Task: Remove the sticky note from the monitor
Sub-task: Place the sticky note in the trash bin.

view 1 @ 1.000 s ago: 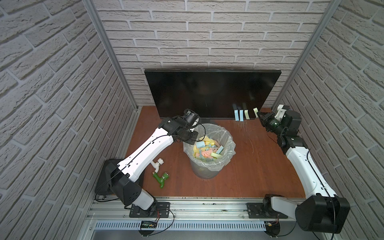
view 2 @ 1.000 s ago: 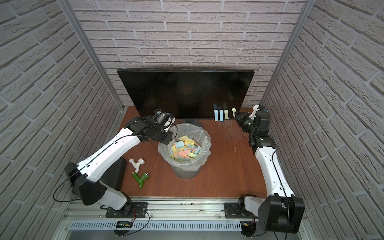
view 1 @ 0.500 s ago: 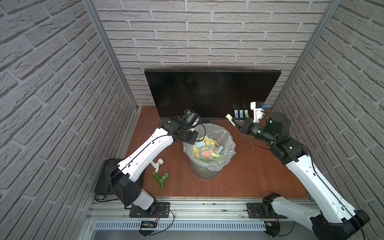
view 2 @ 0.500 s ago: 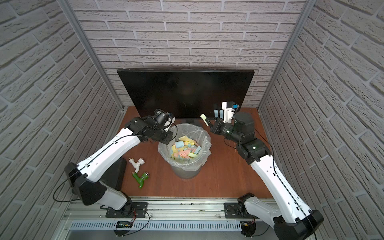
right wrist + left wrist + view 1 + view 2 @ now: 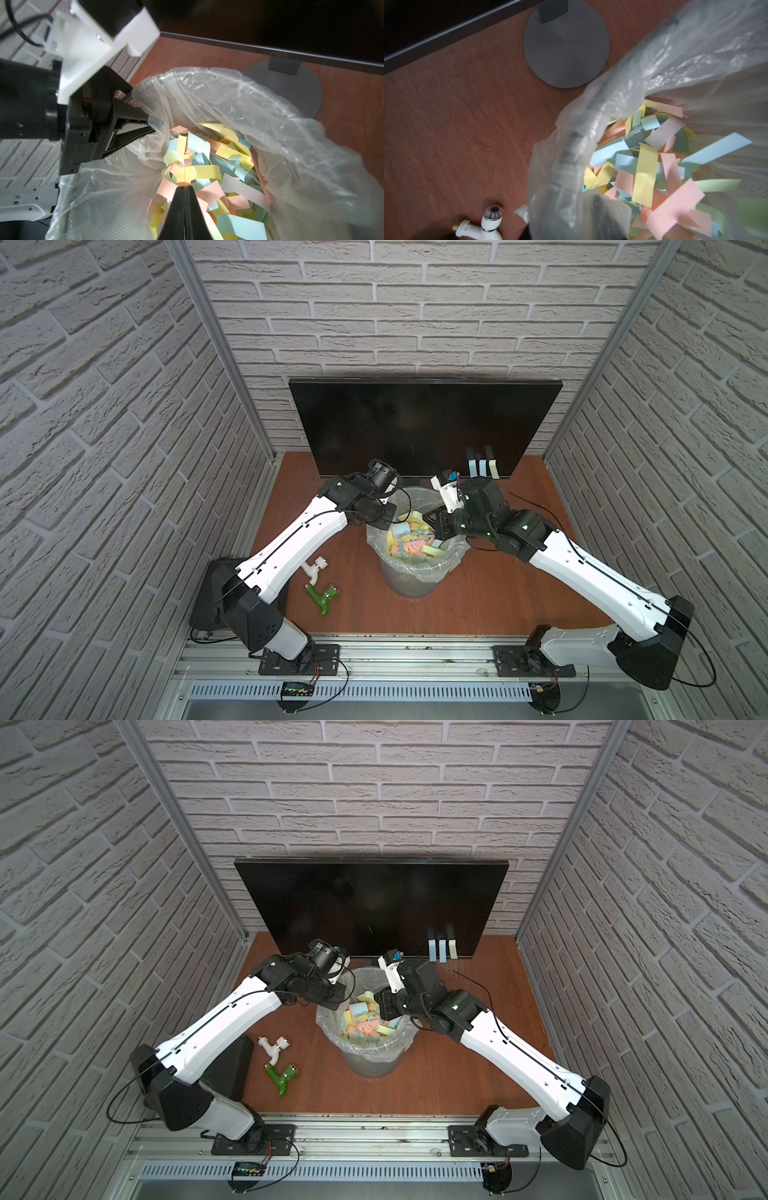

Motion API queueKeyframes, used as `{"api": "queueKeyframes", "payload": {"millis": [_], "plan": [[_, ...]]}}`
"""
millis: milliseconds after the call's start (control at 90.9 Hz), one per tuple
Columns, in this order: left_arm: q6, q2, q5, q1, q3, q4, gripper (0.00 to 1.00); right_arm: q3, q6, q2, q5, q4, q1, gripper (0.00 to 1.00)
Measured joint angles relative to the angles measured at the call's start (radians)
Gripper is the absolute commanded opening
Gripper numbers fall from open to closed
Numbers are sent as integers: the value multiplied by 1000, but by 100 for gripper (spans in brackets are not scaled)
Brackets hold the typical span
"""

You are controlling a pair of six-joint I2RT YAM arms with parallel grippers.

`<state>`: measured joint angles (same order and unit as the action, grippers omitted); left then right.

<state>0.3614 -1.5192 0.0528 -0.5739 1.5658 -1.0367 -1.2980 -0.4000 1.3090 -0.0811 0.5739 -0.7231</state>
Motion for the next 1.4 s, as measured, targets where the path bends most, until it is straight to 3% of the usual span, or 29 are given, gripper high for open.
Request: {"api": "queueKeyframes", "payload": {"millis": [121, 319, 726, 990, 1265, 1397], "plan": [[0, 0, 0, 0, 0, 0, 37, -5, 27, 32, 10, 11, -27, 57], [0, 0, 0, 0, 0, 0, 37, -41, 41, 42, 6, 24, -36, 72], [0, 0, 0, 0, 0, 0, 37, -53, 21, 32, -48, -9, -33, 84], [0, 0, 0, 0, 0, 0, 37, 29, -68, 25, -232, -99, 26, 82], [2, 1, 0, 0, 0, 0, 37, -36, -37, 55, -69, 35, 26, 82], [2, 2, 0, 0, 0, 0, 37, -45, -30, 55, -72, 39, 26, 83]]}}
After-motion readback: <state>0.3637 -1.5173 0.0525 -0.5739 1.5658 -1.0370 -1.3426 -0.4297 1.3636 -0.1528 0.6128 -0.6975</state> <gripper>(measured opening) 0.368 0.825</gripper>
